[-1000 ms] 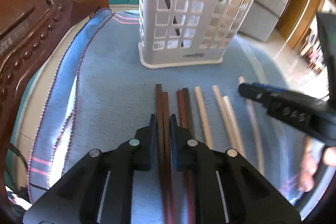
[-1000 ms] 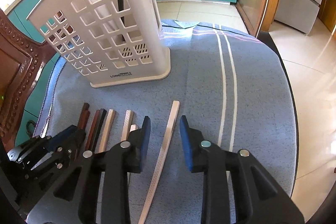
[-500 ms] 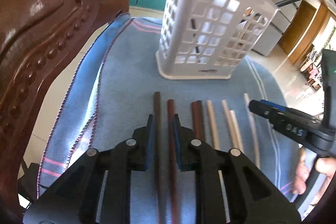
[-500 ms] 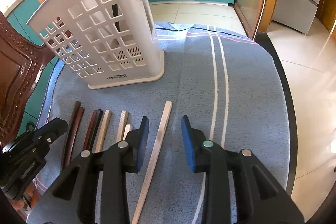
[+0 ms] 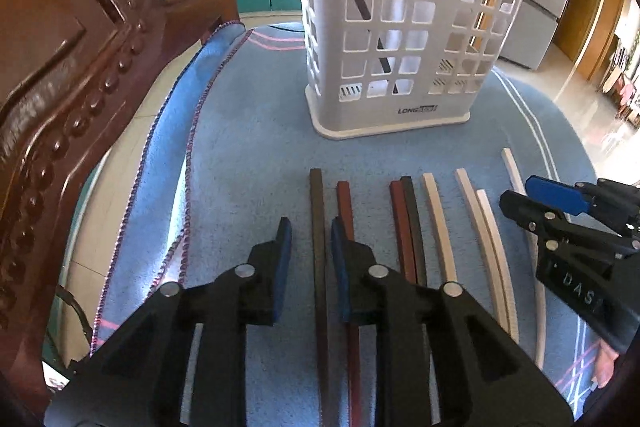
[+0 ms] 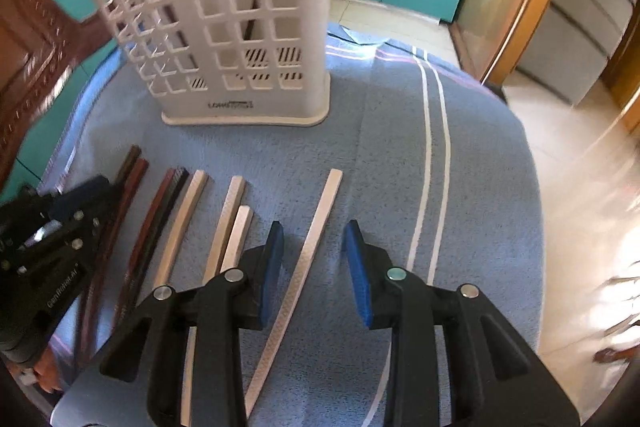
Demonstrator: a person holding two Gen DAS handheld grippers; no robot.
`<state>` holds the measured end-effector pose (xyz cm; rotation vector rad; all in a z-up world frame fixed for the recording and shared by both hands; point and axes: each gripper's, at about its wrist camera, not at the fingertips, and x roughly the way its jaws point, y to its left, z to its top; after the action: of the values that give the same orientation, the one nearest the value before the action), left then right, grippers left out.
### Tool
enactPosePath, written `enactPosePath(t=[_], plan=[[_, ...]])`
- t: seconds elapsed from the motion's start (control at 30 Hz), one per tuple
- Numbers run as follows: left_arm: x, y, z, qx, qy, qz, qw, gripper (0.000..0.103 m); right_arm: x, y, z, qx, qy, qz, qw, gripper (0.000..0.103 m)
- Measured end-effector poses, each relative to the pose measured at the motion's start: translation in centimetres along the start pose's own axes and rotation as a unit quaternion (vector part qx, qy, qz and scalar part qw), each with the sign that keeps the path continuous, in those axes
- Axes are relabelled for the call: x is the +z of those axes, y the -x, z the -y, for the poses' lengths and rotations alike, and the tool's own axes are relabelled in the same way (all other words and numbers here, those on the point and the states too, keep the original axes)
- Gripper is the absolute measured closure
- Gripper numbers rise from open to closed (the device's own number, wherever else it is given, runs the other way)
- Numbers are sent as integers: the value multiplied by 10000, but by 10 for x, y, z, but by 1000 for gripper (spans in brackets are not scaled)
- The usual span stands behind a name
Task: Organize utensils
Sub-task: 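Grasp a dark brown chopstick with the left tool while the right tool grasps a light wooden one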
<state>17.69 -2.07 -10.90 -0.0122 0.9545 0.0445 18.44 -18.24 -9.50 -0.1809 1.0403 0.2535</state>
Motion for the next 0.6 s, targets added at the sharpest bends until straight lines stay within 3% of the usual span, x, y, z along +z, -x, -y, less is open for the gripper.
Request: enactPosePath(t=[0.07, 0.13, 0.23, 0.33, 0.6], plan=[[1, 0, -1, 69, 16, 1, 10000, 72, -2, 0, -3, 34, 45, 12, 10000, 76], [4, -5, 2, 39, 32, -9, 10000, 72, -3, 2, -6, 191, 83, 4, 9998, 90], [4, -4, 0, -8, 18, -10, 10000, 76, -6, 5, -14, 308, 105, 13, 9995, 95], [5, -5, 1, -78, -30, -16, 10000, 82, -3, 7, -11, 302, 130, 21, 9995, 96], [2, -4, 7, -37, -80, -12, 10000, 81, 2, 4, -10, 91, 224, -16, 9997, 94]])
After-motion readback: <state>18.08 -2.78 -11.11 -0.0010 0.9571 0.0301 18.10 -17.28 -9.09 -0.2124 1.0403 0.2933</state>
